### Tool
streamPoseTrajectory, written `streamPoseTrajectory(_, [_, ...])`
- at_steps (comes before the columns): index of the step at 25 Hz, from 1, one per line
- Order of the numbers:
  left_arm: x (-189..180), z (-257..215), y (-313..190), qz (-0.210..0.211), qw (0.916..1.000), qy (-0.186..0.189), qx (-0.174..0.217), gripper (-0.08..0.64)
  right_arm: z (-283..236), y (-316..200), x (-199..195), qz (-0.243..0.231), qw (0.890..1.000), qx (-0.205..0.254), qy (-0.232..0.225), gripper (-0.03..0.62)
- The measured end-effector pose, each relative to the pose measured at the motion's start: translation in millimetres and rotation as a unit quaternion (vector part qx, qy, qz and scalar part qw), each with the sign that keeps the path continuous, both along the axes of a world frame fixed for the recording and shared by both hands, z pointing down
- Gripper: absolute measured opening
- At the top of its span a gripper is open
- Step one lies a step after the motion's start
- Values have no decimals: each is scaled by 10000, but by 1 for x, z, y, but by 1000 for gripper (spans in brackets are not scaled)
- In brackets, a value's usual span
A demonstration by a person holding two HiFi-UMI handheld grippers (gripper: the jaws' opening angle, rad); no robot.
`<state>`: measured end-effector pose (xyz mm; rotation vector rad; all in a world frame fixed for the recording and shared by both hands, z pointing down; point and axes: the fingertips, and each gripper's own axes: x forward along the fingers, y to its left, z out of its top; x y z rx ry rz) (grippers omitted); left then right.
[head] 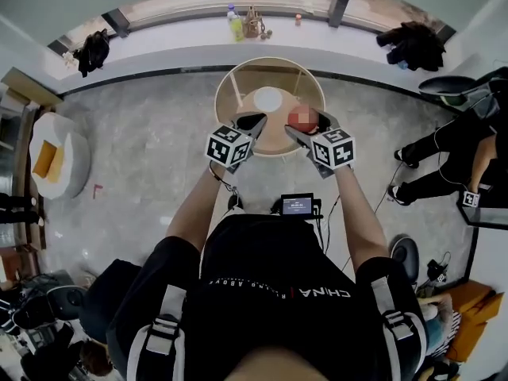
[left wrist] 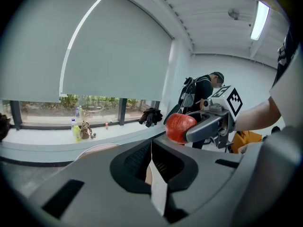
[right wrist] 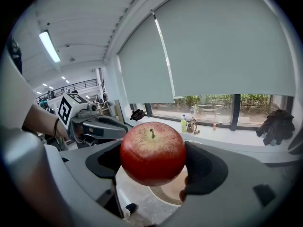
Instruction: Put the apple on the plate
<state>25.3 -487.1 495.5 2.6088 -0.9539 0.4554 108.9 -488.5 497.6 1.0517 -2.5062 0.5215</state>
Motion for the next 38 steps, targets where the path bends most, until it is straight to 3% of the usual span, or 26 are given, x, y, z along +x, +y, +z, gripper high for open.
streamPoseTrajectory(7, [-48, 0, -33, 148, 9997, -199, -11, 20, -6, -32, -31, 138, 9999, 19, 93, 410])
streamPoseTrajectory(14, [-65, 13, -44, 203, 9996, -170, -124, 20, 1, -43, -53, 154, 9998, -44, 128, 410])
streamPoseTrajectory(23, [-57, 18, -50, 271, 9994, -148, -121, 20, 8, -47, -49, 214, 9997, -91, 122, 410])
streamPoseTrajectory(29, [-44, 24, -60, 99, 9996, -206, -191, 20, 20, -57, -33, 168, 9996, -181, 152, 410])
streamPoseTrajectory(33, [-26, 42, -76, -8, 9989, -418, -197, 20, 44, -79, -13, 69, 9995, -204, 247, 410])
streamPoseTrajectory(38, [-38, 87, -102, -30, 9973, -641, -367, 20, 101, -109, -24, -101, 9979, -310, 560, 410])
